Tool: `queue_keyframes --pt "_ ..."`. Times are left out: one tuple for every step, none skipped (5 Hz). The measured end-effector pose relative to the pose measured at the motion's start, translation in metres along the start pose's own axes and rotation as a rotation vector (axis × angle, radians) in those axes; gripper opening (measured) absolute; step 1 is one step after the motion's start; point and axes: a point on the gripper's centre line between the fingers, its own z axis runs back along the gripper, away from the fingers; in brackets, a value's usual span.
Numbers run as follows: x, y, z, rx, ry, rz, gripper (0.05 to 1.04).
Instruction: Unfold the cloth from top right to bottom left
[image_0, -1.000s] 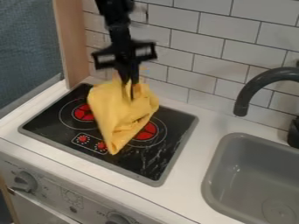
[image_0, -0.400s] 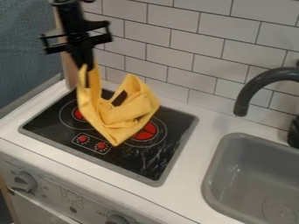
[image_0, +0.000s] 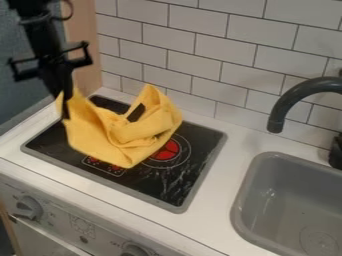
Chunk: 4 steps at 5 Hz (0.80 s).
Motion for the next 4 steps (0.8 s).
queue_keyframes --pt "0.001 0.022 -0.026 0.052 0.083 0.019 0.050" --pt "0.005 0.037 -0.044 0.089 0.160 0.043 0.050" --pt "0.008 0.045 -0.046 0.101 0.191 0.073 0.072" --pt "0.008 0.050 -0.044 0.162 0.197 0.080 0.223"
